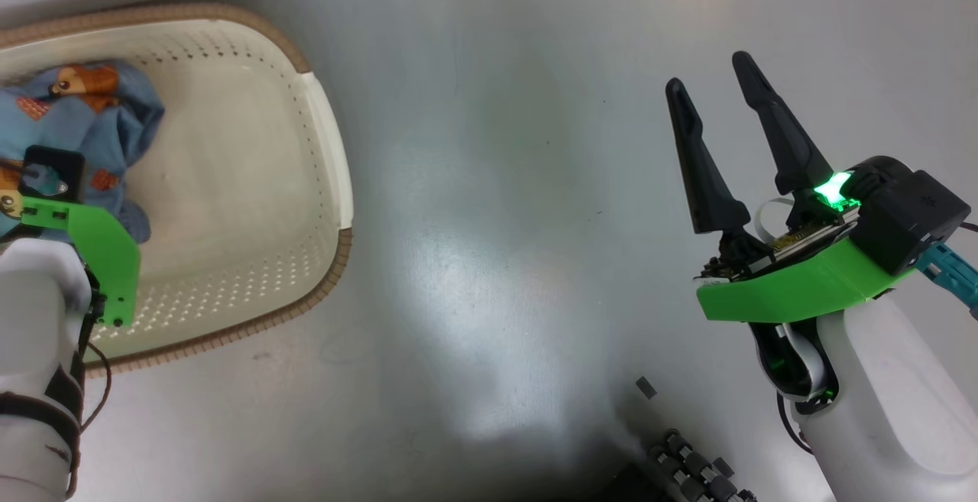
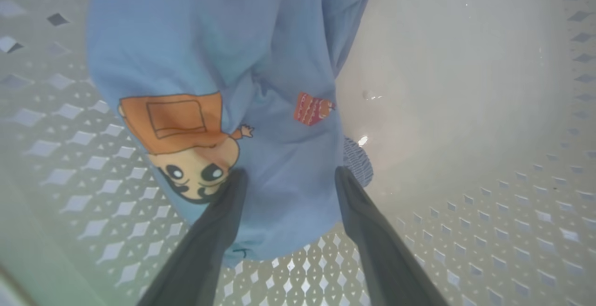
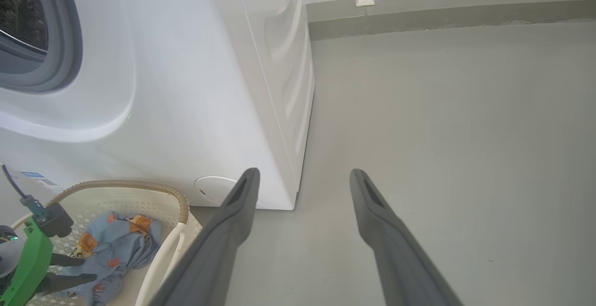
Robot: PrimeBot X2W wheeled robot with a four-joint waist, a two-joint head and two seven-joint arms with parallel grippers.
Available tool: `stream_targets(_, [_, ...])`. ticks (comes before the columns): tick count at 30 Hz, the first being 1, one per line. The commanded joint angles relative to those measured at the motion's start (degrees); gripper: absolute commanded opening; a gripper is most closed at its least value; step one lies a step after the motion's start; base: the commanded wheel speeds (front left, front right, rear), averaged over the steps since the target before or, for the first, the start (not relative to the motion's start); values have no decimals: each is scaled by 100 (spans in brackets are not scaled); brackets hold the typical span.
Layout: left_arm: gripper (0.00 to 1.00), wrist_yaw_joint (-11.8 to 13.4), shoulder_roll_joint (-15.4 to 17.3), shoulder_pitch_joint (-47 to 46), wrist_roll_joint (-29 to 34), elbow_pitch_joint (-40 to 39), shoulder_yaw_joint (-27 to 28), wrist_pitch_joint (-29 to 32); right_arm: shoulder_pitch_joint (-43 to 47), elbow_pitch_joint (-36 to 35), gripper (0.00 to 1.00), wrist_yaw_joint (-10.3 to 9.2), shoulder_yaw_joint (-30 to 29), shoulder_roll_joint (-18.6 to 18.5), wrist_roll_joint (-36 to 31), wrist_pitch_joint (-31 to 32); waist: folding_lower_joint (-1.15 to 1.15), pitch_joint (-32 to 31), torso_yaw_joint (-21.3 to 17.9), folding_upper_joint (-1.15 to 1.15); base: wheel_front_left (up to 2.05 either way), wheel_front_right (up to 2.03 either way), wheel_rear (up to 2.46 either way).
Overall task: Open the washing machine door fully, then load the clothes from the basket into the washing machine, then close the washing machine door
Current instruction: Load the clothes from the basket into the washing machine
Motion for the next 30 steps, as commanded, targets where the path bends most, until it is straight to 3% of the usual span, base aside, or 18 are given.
stream_targets(1, [100,51,287,41,18,-38,51,62,113,-141,100,25,122,8,84,-44,0,33,-32,0,0,0,0])
stream_targets(7, [100,34,368,4,23,-38,-44,159,73,-153,100,25,168,27,93,-44,0,81,-101,0,0,0,0])
stream_targets(8, [82,30,377,-9,23,-38,-60,160,69,-153,100,25,172,29,93,-44,0,86,-111,0,0,0,0])
stream_targets(9, [40,27,385,-14,31,-38,-84,170,68,-153,100,25,175,29,94,-44,0,87,-120,0,0,0,0])
stream_targets(10, [16,18,389,-15,35,-38,-106,192,70,-152,100,25,174,27,95,-44,0,87,-126,0,0,0,0])
stream_targets(11, [0,16,392,-23,26,-38,-113,202,71,-150,100,25,174,26,97,-44,0,86,-133,0,0,0,0])
stream_targets(22, [0,31,368,-66,-84,-38,-171,188,79,-133,100,25,113,19,116,-44,0,10,-119,0,0,0,0])
stream_targets(30, [0,32,64,31,-576,-38,146,-540,119,-94,100,25,19,14,85,-44,0,-411,112,0,0,0,0])
